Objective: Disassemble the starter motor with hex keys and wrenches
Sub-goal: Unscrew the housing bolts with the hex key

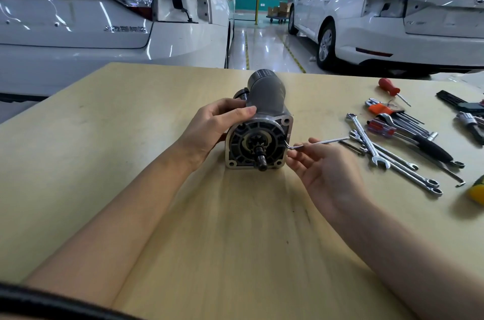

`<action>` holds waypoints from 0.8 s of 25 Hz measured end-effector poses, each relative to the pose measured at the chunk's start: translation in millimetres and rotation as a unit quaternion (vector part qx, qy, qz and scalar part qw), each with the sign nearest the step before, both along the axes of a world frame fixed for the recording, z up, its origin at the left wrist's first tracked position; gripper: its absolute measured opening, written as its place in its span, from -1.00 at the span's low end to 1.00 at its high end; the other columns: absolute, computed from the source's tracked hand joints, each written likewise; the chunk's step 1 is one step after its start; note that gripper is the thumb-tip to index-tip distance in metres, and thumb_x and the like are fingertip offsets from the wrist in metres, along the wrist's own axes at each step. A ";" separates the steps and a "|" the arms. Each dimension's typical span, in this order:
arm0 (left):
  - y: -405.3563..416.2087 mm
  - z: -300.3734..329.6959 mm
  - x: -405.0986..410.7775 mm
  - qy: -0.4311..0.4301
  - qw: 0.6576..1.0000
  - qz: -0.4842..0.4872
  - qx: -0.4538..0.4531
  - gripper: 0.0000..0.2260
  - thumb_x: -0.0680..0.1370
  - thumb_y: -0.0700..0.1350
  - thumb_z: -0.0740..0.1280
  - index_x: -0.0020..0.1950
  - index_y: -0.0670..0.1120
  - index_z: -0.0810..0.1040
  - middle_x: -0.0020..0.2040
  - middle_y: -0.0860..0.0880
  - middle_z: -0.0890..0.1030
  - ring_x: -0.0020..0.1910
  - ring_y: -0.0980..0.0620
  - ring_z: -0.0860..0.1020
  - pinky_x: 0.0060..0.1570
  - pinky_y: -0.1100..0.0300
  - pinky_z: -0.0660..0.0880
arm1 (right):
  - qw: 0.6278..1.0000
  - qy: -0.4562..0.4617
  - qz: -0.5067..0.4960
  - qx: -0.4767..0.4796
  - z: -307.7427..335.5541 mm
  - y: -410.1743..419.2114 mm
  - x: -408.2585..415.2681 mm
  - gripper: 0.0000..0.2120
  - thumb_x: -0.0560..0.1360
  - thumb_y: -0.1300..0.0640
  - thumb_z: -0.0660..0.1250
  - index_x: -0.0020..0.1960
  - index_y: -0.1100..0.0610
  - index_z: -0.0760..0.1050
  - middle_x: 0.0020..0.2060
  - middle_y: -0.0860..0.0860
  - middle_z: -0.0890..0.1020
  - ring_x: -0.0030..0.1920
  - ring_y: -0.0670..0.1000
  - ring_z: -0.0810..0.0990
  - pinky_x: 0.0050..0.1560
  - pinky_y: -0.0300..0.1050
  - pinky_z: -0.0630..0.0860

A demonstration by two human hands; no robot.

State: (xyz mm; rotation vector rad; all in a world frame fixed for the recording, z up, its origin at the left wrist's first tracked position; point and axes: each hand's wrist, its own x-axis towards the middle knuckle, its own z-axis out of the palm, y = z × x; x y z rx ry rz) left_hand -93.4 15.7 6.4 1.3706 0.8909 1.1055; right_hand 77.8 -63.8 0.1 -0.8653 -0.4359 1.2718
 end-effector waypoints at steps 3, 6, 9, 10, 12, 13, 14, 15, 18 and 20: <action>0.1 0.7 0.4 -0.004 1.000 0.007 -0.004 -0.68 0.33 0.01 0.46 0.04 -0.08 0.62 -0.11 0.02 0.67 -0.10 0.07 0.63 0.00 0.11 0.54 | 1.000 0.022 0.004 0.002 -0.9 -1.5 -0.4 -0.80 0.54 0.48 0.07 -0.02 0.21 0.31 -0.33 0.16 0.46 -0.46 0.03 0.59 -0.39 -0.15 0.59; 0.4 0.3 1.1 -0.009 1.000 0.007 -0.002 -0.66 0.33 -0.01 0.46 0.05 -0.10 0.62 -0.11 0.02 0.66 -0.12 0.08 0.63 -0.04 0.15 0.55 | 0.999 -0.030 -0.005 0.029 -1.5 -5.0 -0.9 -0.85 0.58 0.45 0.10 -0.01 0.23 0.33 -0.39 0.13 0.53 -0.40 0.06 0.64 -0.28 -0.10 0.63; -0.1 -0.3 0.7 -0.013 1.000 0.007 0.001 -0.65 0.33 -0.01 0.46 0.06 -0.11 0.62 -0.10 0.01 0.66 -0.11 0.09 0.63 -0.09 0.21 0.55 | 0.993 -0.112 -0.018 0.039 1.0 -6.4 -2.2 -0.88 0.58 0.43 0.15 -0.01 0.23 0.35 -0.37 0.13 0.56 -0.38 0.07 0.67 -0.26 -0.10 0.64; -0.5 -0.1 0.7 -0.014 1.000 0.004 0.003 -0.66 0.34 -0.02 0.46 0.06 -0.11 0.62 -0.10 0.01 0.66 -0.12 0.09 0.63 -0.12 0.23 0.55 | 0.991 -0.128 -0.024 0.040 1.8 -6.1 -1.7 -0.87 0.58 0.43 0.16 -0.01 0.23 0.35 -0.32 0.14 0.53 -0.39 0.08 0.67 -0.27 -0.11 0.64; -1.5 -0.1 1.6 -0.014 1.000 -0.001 0.007 -0.68 0.37 -0.03 0.46 0.07 -0.12 0.61 -0.11 0.03 0.66 -0.14 0.11 0.63 -0.16 0.25 0.54 | 0.991 -0.125 -0.026 0.041 2.5 -5.4 0.0 -0.86 0.56 0.46 0.17 0.00 0.25 0.36 -0.28 0.16 0.51 -0.37 0.10 0.68 -0.27 -0.11 0.64; -1.7 -0.1 1.9 -0.013 1.000 -0.001 0.008 -0.67 0.37 -0.03 0.46 0.08 -0.13 0.61 -0.11 0.02 0.66 -0.14 0.11 0.62 -0.16 0.26 0.54 | 0.993 -0.109 -0.022 0.039 2.4 -5.1 1.0 -0.85 0.56 0.47 0.17 0.02 0.26 0.37 -0.28 0.17 0.51 -0.35 0.11 0.69 -0.27 -0.12 0.64; -1.9 -0.2 1.9 -0.012 1.000 0.001 0.007 -0.64 0.35 -0.02 0.46 0.09 -0.14 0.61 -0.11 0.02 0.66 -0.14 0.10 0.62 -0.15 0.26 0.55 | 0.995 -0.090 -0.017 0.036 2.0 -4.8 1.9 -0.84 0.55 0.47 0.17 0.04 0.27 0.36 -0.29 0.18 0.51 -0.33 0.12 0.69 -0.26 -0.12 0.64; -1.6 0.3 1.7 -0.010 1.000 0.002 0.006 -0.63 0.35 -0.01 0.46 0.10 -0.14 0.61 -0.10 0.01 0.66 -0.13 0.09 0.62 -0.14 0.25 0.55 | 0.997 -0.071 -0.014 0.033 1.1 -4.7 2.9 -0.84 0.55 0.48 0.17 0.06 0.27 0.36 -0.30 0.18 0.52 -0.31 0.14 0.70 -0.26 -0.12 0.64; -1.3 0.9 1.5 -0.008 1.000 -0.003 0.008 -0.66 0.35 -0.01 0.46 0.06 -0.11 0.62 -0.11 0.02 0.66 -0.12 0.09 0.63 -0.15 0.25 0.55 | 1.000 -0.013 -0.007 0.017 -1.1 -4.2 4.3 -0.85 0.54 0.47 0.19 0.01 0.27 0.37 -0.30 0.16 0.53 -0.27 0.15 0.71 -0.28 -0.13 0.63; -1.0 0.6 0.7 -0.013 1.000 -0.002 0.009 -0.69 0.34 -0.01 0.46 0.03 -0.10 0.62 -0.13 0.03 0.67 -0.14 0.11 0.63 -0.19 0.28 0.54 | 0.999 0.035 0.008 -0.012 -2.6 -3.6 2.0 -0.84 0.53 0.48 0.17 -0.07 0.26 0.37 -0.25 0.16 0.53 -0.26 0.14 0.71 -0.33 -0.16 0.62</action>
